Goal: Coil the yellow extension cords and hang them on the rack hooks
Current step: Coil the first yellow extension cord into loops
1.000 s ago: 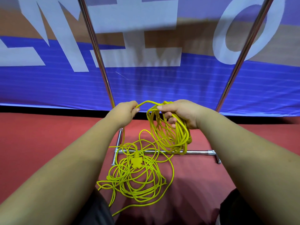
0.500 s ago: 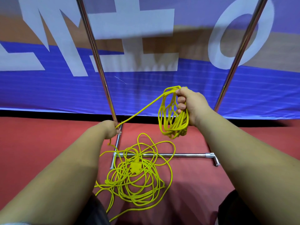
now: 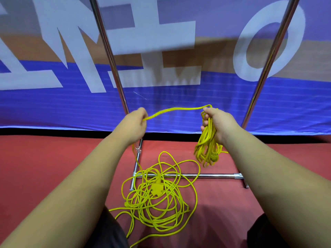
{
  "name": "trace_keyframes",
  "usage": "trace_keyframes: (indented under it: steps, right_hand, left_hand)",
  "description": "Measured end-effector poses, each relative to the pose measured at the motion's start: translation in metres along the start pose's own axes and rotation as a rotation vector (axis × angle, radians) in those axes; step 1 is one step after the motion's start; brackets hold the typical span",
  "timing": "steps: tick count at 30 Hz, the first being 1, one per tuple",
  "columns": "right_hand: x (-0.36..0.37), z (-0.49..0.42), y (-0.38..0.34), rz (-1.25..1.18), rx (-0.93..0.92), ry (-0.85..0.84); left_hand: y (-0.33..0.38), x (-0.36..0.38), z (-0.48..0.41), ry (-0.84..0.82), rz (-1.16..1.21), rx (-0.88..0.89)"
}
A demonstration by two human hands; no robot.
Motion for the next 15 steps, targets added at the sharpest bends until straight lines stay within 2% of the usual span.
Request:
trace_keyframes:
  steps: [6,10,13,15]
  right_hand:
    - [0.014,0.002,0.008,0.021,0.065,-0.069]
    - [0.039,0.024,0.025,0.214,0.111,-0.2]
    - [0.051,0.049,0.04,0.447,0.119,-0.276]
    - [0.059,0.066,0.05,0.538,0.143,-0.365]
  left_hand:
    - [0.049,0.005,0.025,-0.16,-0.14,0.34]
    - [0.092,-0.014,0.042,-0.054,-0.093,0.552]
    - [0.103,-0.027,0.043,0.008,0.063,0.512]
    - [0.089,-0.028,0.039,-0.007,0.223,0.346]
Point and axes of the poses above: each hand's wrist, its own z-axis away from the middle knuckle, its own x-axis out of the palm, y = z × x, the point moved 10 cm from there along -z, towards the middle knuckle, and after that the axes turned 14 degrees about -z, right-handed, at the moved point
